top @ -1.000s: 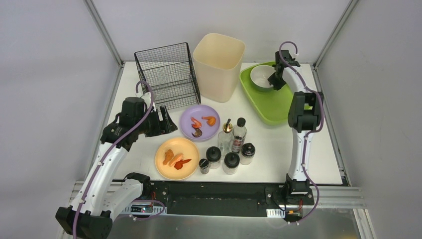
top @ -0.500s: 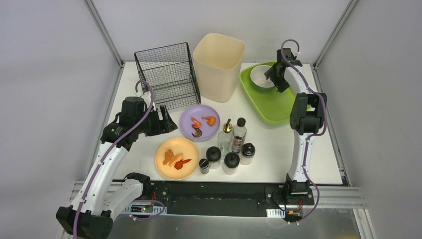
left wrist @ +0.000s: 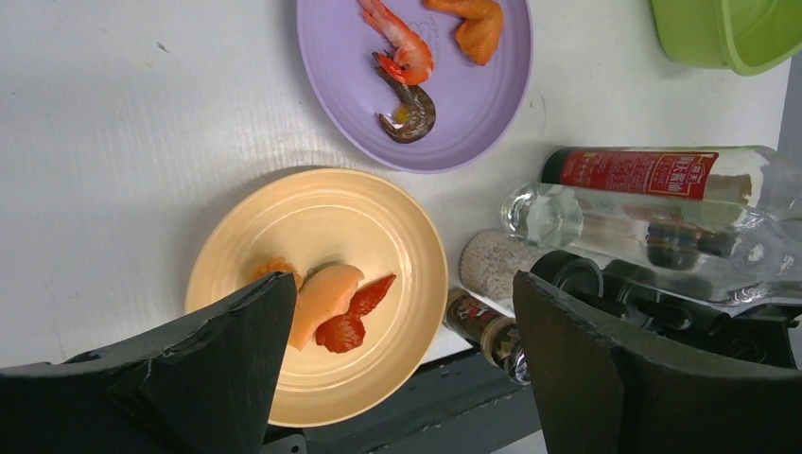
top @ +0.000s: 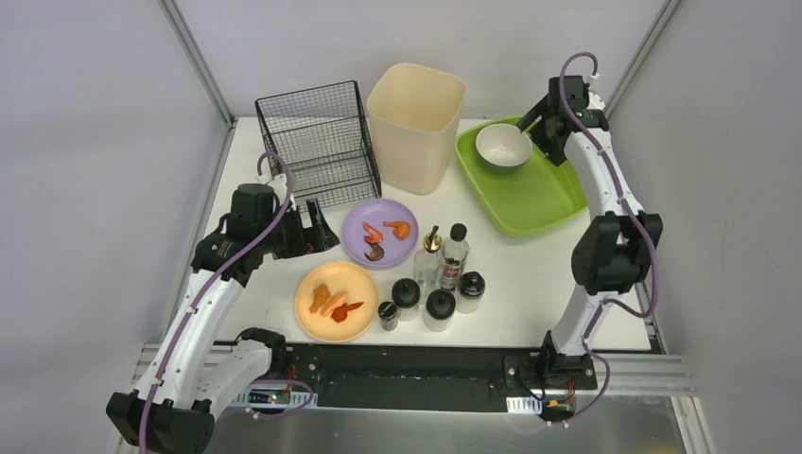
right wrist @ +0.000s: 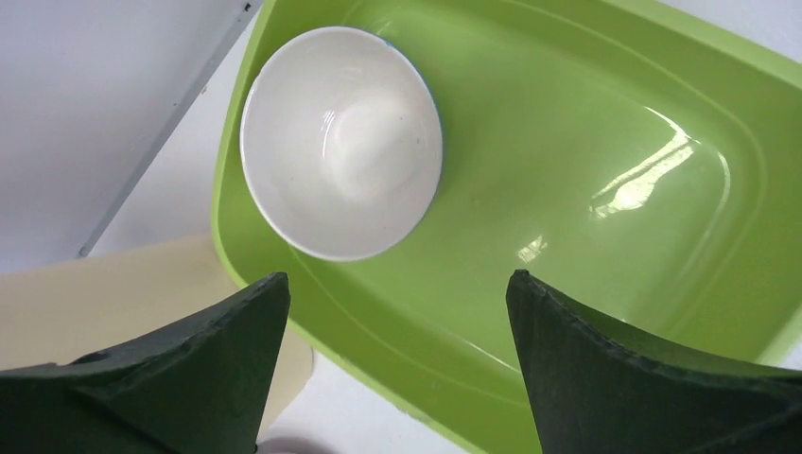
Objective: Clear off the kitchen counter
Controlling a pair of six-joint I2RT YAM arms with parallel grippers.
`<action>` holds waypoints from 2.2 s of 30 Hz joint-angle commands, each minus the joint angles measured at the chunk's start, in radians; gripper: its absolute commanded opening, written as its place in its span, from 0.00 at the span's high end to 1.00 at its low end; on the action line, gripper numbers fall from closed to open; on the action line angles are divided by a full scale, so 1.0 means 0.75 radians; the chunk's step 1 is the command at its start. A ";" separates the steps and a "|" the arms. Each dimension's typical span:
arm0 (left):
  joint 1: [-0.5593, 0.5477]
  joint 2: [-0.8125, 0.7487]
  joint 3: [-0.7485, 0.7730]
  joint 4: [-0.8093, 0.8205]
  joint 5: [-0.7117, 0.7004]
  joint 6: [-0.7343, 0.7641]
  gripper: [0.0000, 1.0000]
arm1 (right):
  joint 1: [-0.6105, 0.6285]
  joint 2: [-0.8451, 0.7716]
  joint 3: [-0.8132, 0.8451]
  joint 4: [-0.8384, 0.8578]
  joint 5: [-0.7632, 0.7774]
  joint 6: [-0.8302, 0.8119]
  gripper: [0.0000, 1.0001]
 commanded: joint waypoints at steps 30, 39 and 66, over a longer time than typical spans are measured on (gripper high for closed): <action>-0.753 -0.016 0.034 0.167 -0.325 -0.042 0.01 | 0.934 -1.185 -0.679 -0.146 0.194 -0.237 0.10; -0.939 -0.022 -0.117 0.588 -0.369 0.101 0.01 | 1.011 -1.316 -0.862 -0.157 0.213 -0.165 0.10; -1.024 0.234 -0.309 1.527 -0.165 0.359 0.05 | 1.024 -1.677 -1.078 -0.222 0.253 -0.029 0.10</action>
